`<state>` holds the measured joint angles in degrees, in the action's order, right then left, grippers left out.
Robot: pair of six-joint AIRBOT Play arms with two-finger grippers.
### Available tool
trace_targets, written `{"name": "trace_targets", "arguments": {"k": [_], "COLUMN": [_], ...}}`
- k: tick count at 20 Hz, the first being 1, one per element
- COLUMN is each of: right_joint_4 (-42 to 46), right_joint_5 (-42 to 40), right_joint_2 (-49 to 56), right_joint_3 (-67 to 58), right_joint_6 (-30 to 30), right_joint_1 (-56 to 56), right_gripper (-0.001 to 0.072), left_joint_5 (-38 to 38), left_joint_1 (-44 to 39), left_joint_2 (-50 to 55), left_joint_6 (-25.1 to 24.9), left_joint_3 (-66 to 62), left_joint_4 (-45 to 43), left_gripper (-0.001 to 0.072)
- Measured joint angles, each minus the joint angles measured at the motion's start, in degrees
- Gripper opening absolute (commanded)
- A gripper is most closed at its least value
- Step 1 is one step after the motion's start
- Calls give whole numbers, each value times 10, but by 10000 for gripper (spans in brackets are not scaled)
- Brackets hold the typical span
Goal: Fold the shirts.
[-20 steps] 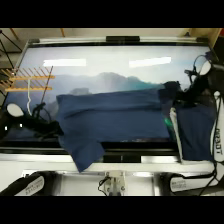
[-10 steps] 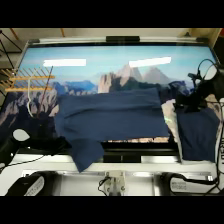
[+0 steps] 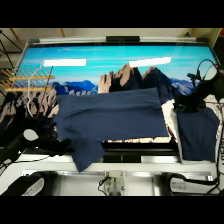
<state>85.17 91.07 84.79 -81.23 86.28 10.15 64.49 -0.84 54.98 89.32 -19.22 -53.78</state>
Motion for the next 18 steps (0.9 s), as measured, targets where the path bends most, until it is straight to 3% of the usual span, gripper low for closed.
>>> {"name": "trace_targets", "arguments": {"k": [11,18], "right_joint_4": [-29,-14], "right_joint_5": [-82,-152], "right_joint_2": [-45,-49], "right_joint_3": [224,285], "right_joint_6": [-6,-9], "right_joint_1": [-37,-38], "right_gripper": [524,524], "left_joint_5": [0,11], "left_joint_1": [-3,-2], "left_joint_2": [2,-10], "left_joint_6": [-12,-38], "left_joint_3": [-16,-19], "left_joint_4": [-31,-35], "left_gripper": [30,30]}}
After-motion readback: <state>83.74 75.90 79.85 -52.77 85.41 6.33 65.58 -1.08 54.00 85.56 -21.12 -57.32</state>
